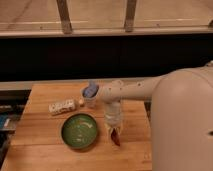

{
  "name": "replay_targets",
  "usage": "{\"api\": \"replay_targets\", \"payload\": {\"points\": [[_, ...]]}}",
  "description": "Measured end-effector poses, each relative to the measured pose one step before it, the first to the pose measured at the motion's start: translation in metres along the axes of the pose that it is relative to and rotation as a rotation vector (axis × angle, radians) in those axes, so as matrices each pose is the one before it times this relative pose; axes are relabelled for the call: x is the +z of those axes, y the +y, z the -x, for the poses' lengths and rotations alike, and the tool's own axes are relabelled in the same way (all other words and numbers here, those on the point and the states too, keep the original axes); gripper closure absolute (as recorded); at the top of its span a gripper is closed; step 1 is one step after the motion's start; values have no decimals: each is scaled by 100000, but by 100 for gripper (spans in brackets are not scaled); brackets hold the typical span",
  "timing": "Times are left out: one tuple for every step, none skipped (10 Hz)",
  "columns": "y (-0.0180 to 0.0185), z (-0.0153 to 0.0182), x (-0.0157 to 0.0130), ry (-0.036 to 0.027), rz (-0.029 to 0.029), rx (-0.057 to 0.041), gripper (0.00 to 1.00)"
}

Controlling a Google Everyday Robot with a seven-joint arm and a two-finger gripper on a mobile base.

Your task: Place the pepper in the ceramic bowl

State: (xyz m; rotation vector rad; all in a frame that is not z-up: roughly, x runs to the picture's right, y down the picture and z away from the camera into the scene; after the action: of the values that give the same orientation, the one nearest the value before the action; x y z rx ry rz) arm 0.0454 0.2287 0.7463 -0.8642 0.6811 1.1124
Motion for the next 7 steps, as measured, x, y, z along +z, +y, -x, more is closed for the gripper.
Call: {"api": "replay_targets", "payload": {"points": [[51,-153,-1079,-2580,-253,-450,100],[149,-7,-1224,-2854,-688,-818,100],[638,436,-1065,-2507,-1026,-1922,100],[1051,788,-1207,-2011,-1748,-2473,100],[670,554,-639,-881,-1210,-1579,100],[1196,1038,-1058,-1552,-1948,-2950,100],[904,812,-732,-1174,-1169,-2338,100]]}}
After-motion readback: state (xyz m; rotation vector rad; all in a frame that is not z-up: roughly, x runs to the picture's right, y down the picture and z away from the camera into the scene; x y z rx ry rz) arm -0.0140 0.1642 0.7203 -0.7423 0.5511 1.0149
